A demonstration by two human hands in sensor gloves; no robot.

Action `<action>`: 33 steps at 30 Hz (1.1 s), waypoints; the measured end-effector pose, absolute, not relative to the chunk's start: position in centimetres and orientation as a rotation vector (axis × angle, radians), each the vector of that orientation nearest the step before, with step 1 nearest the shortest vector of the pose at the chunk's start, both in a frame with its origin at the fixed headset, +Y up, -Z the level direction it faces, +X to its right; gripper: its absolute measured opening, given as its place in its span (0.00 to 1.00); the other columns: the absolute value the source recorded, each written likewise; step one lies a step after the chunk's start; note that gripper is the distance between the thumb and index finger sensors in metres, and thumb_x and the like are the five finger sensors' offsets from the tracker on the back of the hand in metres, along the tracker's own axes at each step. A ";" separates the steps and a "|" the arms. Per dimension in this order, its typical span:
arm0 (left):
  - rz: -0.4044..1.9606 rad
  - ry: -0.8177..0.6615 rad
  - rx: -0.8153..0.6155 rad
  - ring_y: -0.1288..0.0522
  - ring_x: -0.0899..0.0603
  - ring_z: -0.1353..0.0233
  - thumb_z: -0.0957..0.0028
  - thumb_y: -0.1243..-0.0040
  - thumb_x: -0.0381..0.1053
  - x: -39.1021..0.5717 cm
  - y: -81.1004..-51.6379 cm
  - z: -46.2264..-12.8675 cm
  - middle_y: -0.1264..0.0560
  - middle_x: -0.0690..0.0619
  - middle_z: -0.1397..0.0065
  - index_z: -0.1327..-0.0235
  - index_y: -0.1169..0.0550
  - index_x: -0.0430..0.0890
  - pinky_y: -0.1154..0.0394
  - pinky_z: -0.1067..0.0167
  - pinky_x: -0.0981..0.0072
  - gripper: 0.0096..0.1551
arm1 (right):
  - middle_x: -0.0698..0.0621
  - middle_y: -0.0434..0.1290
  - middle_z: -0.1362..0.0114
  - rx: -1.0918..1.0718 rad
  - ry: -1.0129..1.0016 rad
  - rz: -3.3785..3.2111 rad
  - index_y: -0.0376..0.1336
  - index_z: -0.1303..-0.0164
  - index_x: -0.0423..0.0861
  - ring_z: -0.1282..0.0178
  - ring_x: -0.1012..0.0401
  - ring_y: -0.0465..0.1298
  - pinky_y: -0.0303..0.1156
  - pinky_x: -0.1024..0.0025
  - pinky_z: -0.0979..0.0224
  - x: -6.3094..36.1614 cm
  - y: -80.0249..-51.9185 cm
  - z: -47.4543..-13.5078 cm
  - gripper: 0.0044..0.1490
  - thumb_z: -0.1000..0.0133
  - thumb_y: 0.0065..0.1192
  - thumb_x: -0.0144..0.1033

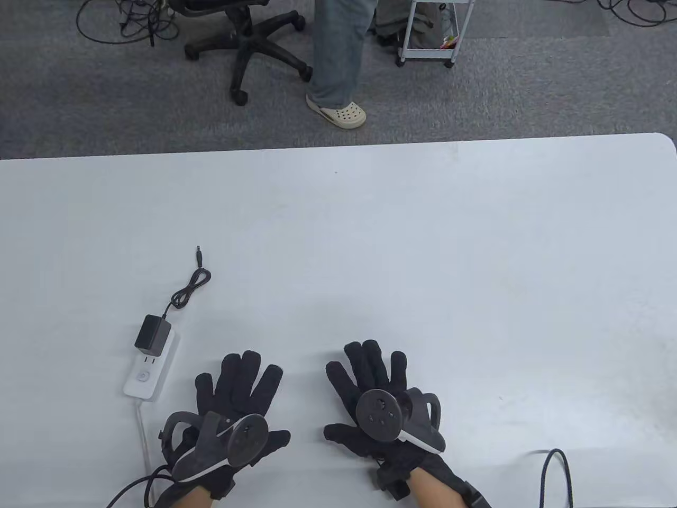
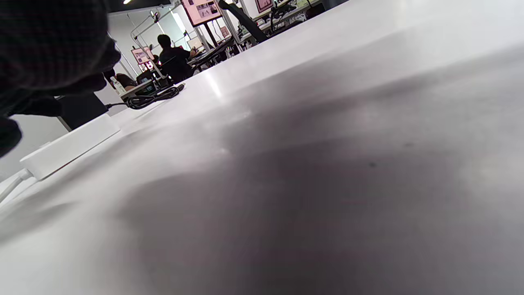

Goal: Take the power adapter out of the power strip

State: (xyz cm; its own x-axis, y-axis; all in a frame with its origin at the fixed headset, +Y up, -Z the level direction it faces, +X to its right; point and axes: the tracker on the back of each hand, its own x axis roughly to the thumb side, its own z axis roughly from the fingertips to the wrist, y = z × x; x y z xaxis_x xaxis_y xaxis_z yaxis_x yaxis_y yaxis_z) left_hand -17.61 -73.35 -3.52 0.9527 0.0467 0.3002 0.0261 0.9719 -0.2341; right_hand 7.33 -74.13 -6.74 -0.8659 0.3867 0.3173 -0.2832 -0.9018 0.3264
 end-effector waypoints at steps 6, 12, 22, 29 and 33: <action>0.013 -0.307 -0.232 0.59 0.30 0.12 0.61 0.51 0.82 -17.7 -73.3 -3.5 0.64 0.46 0.11 0.18 0.58 0.59 0.52 0.27 0.23 0.63 | 0.59 0.21 0.18 0.530 0.400 2.720 0.22 0.37 0.75 0.16 0.58 0.23 0.19 0.45 0.22 7.4 -74.1 -6.7 0.62 0.62 0.59 0.73; 0.019 -0.300 -0.228 0.58 0.30 0.12 0.61 0.51 0.82 -17.9 -73.3 -3.5 0.64 0.45 0.11 0.18 0.58 0.59 0.53 0.26 0.22 0.63 | 0.59 0.21 0.18 0.536 0.422 2.724 0.22 0.37 0.75 0.16 0.59 0.23 0.18 0.45 0.22 7.2 -74.2 -6.7 0.63 0.62 0.59 0.73; 0.014 -0.300 -0.214 0.58 0.29 0.12 0.61 0.50 0.82 -18.0 -73.1 -3.5 0.63 0.45 0.11 0.18 0.57 0.59 0.52 0.27 0.22 0.63 | 0.59 0.21 0.18 0.517 0.452 2.742 0.22 0.37 0.75 0.16 0.59 0.23 0.18 0.45 0.22 7.2 -74.5 -6.7 0.63 0.62 0.59 0.72; 0.033 -0.304 -0.232 0.58 0.29 0.12 0.61 0.50 0.82 -18.0 -73.3 -3.7 0.63 0.45 0.11 0.18 0.57 0.59 0.53 0.27 0.22 0.62 | 0.58 0.21 0.18 0.512 0.479 2.749 0.22 0.37 0.75 0.16 0.58 0.23 0.18 0.45 0.23 7.1 -74.9 -6.9 0.63 0.62 0.59 0.72; 0.037 -0.306 -0.232 0.58 0.30 0.12 0.61 0.50 0.82 -18.0 -73.3 -3.7 0.63 0.45 0.11 0.18 0.57 0.59 0.53 0.27 0.22 0.62 | 0.58 0.21 0.18 0.517 0.465 2.738 0.22 0.37 0.75 0.16 0.59 0.23 0.18 0.45 0.22 7.1 -74.9 -6.9 0.62 0.62 0.60 0.72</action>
State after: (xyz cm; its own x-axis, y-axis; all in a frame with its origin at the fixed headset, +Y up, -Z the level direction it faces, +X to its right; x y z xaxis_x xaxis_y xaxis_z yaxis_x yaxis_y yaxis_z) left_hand -17.97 -73.30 -3.68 0.9532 0.0712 0.2940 -0.0010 0.9726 -0.2324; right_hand 7.10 -74.90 -6.93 -0.8851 0.3603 0.2946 -0.2430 -0.8976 0.3678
